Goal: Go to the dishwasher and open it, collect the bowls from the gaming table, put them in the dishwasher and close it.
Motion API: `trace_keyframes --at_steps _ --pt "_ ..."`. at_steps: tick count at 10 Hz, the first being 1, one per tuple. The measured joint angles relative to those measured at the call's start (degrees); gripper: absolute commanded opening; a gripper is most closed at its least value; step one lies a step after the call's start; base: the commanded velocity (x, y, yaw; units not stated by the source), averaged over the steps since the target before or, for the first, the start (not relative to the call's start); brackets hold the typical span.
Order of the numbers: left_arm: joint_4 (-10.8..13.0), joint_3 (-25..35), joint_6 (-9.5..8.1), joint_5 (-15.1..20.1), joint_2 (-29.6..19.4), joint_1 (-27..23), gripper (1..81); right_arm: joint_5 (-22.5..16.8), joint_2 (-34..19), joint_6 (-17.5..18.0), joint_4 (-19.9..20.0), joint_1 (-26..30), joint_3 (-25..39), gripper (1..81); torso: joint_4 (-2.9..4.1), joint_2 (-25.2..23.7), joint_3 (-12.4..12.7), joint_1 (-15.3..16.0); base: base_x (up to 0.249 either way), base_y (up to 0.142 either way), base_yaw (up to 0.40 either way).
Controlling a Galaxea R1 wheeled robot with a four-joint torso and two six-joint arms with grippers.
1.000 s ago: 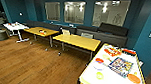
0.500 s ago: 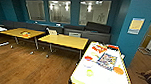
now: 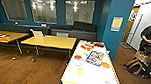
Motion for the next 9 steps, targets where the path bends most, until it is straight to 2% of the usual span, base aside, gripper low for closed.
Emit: trace_keyframes --at_steps 1,3,9 --pt "0.0 0.0 0.0 0.01 0.0 0.04 81.1 0.02 0.02 -0.01 0.0 0.05 0.0 81.1 0.0 0.0 0.0 0.0 0.0 0.0 -0.329" --pt "0.0 0.0 0.0 -0.05 0.02 -0.11 81.1 0.02 0.04 0.0 -0.02 0.0 0.0 81.1 0.0 0.0 0.0 0.0 0.0 -0.135 0.0" --pt "-0.01 0.0 -0.01 -0.07 0.02 -0.05 81.1 0.02 0.02 -0.01 -0.02 0.05 0.02 81.1 0.0 0.0 0.0 0.0 0.0 0.0 0.0"
